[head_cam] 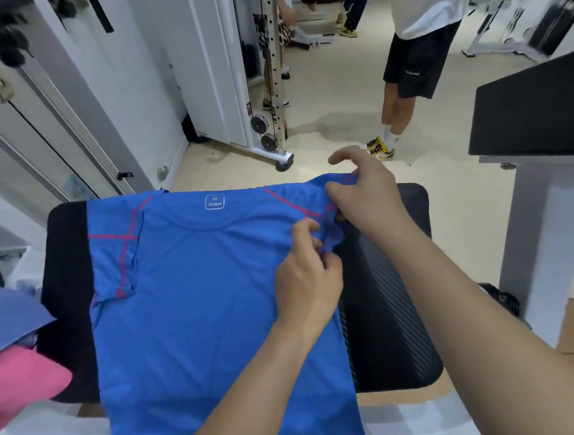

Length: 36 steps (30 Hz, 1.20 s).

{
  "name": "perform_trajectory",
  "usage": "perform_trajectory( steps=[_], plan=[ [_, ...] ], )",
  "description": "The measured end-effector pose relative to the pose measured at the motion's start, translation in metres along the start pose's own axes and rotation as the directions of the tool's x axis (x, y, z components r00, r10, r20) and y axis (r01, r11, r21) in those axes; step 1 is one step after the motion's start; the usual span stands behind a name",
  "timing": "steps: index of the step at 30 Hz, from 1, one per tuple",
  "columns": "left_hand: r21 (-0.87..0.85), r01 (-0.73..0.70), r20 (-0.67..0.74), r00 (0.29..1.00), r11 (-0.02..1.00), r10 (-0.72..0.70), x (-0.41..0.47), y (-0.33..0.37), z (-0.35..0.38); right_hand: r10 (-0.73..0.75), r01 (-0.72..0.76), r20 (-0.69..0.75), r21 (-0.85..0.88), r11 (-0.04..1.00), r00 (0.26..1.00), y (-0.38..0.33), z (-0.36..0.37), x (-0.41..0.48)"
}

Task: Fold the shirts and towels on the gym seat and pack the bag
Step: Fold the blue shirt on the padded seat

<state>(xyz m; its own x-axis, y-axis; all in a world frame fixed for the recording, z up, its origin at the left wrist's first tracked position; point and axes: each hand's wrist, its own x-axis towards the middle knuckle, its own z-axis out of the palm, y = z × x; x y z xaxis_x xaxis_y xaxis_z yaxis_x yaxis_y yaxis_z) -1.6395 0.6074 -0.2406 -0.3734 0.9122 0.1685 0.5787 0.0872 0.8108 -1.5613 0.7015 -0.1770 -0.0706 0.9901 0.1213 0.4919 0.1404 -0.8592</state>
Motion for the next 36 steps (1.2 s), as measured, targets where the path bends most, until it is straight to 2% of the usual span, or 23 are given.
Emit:
perform_trajectory(
  steps=[3,6,8,10,11,13,15,16,18,19,23,25,27,29,31,33,36],
  plan=[
    [-0.218,0.19,-0.052,0.977,0.957,-0.206,0.001,-0.011,-0.016,0.026,-0.026,0.094,-0.001,1.0,0.995,-0.014,0.017,0.014],
    [-0.39,0.35,0.04,0.931,0.852,-0.364,0.003,-0.026,-0.02,0.067,-0.055,0.236,-0.059,0.997,0.969,-0.025,0.033,0.022],
    [-0.439,0.39,0.049,0.91,0.809,-0.412,0.003,-0.033,-0.021,0.055,-0.04,0.302,-0.056,0.998,0.952,-0.03,0.041,0.026],
    [-0.437,0.385,0.029,0.909,0.813,-0.415,0.003,-0.041,-0.021,0.014,0.003,0.316,-0.054,0.999,0.949,-0.031,0.043,0.029],
    [-0.419,0.366,0.017,0.918,0.831,-0.396,0.003,-0.044,-0.021,-0.029,0.059,0.298,-0.091,0.994,0.954,-0.028,0.043,0.029],
    [-0.319,0.278,-0.022,0.953,0.906,-0.301,0.002,-0.05,-0.021,-0.168,0.247,0.265,-0.298,0.922,0.949,-0.015,0.046,0.027],
    [-0.115,0.079,-0.083,0.993,0.99,-0.089,0.003,-0.055,-0.022,-0.311,0.403,0.259,-0.522,0.751,0.914,0.004,0.052,0.017],
    [0.019,-0.054,-0.095,0.994,0.998,0.056,0.004,-0.057,-0.022,-0.349,0.437,0.265,-0.597,0.673,0.899,0.015,0.055,0.012],
    [0.272,-0.266,-0.019,0.959,0.925,0.282,0.006,-0.063,-0.021,-0.34,0.442,0.292,-0.7,0.561,0.894,0.037,0.059,0.006],
    [0.364,-0.313,0.022,0.945,0.877,0.327,0.007,-0.065,-0.019,-0.308,0.424,0.299,-0.729,0.537,0.903,0.047,0.059,0.005],
    [0.531,-0.347,0.086,0.93,0.773,0.358,0.009,-0.066,-0.019,-0.27,0.355,0.246,-0.784,0.51,0.931,0.066,0.057,0.005],
    [0.531,-0.326,0.113,0.942,0.782,0.316,0.009,-0.06,-0.023,-0.26,0.358,0.254,-0.766,0.534,0.932,0.063,0.056,0.006],
    [0.447,-0.248,0.147,0.968,0.859,0.203,0.003,-0.056,-0.034,-0.232,0.354,0.267,-0.717,0.601,0.935,0.057,0.052,0.005],
    [0.333,-0.157,0.114,0.986,0.93,0.126,-0.013,-0.06,-0.054,-0.226,0.327,0.237,-0.631,0.704,0.945,0.048,0.044,-0.003],
    [0.247,-0.08,0.055,0.996,0.966,0.069,-0.037,-0.076,-0.079,-0.23,0.258,0.117,-0.472,0.843,0.966,0.04,0.034,-0.024],
    [0.228,0.01,0.036,0.999,0.974,-0.019,-0.068,-0.099,-0.104,-0.209,0.196,-0.029,-0.243,0.95,0.978,0.037,0.027,-0.058],
    [0.248,0.183,0.056,0.978,0.951,-0.202,-0.116,-0.13,-0.134,-0.088,0.092,-0.108,0.024,0.996,0.99,0.047,0.029,-0.127]
  ],
)
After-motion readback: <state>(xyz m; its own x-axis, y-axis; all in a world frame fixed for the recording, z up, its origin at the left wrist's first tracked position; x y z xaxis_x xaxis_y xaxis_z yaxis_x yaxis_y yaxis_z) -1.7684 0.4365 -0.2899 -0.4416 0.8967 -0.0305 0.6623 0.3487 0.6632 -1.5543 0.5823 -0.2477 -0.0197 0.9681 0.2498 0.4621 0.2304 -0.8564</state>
